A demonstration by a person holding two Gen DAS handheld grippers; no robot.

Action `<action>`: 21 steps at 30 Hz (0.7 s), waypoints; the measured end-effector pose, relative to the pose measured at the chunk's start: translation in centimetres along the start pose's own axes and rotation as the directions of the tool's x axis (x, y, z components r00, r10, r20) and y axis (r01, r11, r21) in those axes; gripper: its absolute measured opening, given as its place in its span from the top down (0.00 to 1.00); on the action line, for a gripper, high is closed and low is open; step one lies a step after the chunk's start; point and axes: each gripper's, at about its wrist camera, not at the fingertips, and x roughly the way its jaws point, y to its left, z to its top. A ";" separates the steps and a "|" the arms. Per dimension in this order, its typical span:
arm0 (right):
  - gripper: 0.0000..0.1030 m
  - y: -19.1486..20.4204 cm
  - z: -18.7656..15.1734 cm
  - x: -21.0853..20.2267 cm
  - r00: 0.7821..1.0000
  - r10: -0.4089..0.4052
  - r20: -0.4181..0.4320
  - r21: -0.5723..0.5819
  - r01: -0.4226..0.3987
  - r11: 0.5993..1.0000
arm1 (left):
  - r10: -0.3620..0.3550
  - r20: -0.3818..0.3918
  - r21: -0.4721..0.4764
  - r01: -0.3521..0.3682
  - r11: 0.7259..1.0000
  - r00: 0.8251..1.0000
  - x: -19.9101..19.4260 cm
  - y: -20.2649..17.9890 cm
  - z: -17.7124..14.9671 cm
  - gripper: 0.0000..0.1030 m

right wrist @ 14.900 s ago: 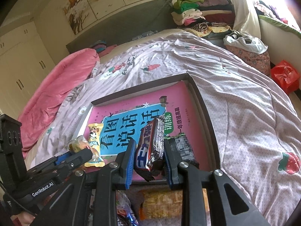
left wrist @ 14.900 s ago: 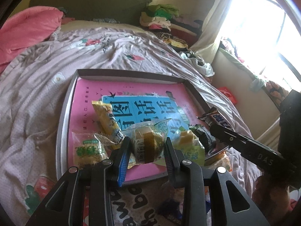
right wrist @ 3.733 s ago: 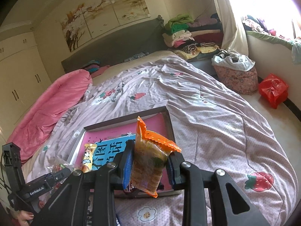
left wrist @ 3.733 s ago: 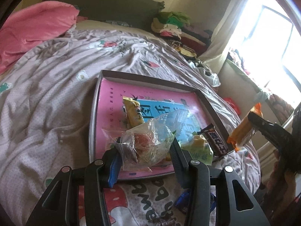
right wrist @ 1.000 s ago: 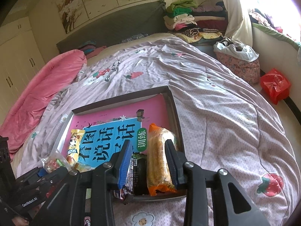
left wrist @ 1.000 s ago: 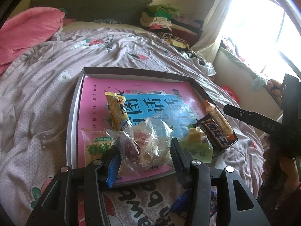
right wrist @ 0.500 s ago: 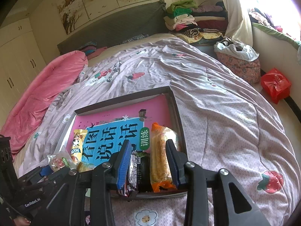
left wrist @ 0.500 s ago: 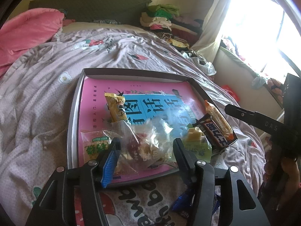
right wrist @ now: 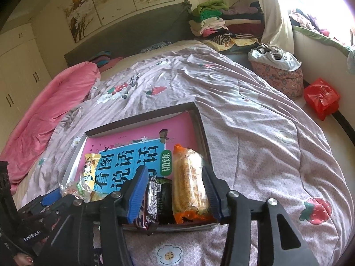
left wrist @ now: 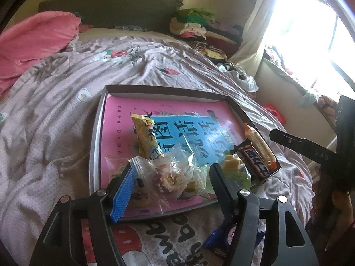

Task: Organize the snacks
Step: 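Lower and release the candy bag in the tray while right tool releases the cracker bag, then move left tool to the small brown-wrapped chocolate while right tool reaches the blue cookie packet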

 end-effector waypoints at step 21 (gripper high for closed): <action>0.41 -0.1 0.0 -0.9 1.000 0.001 0.016 0.006 -0.002 1.000 | 0.013 0.052 -0.053 -0.010 0.999 0.999 -2.4 1.2 0.8 0.26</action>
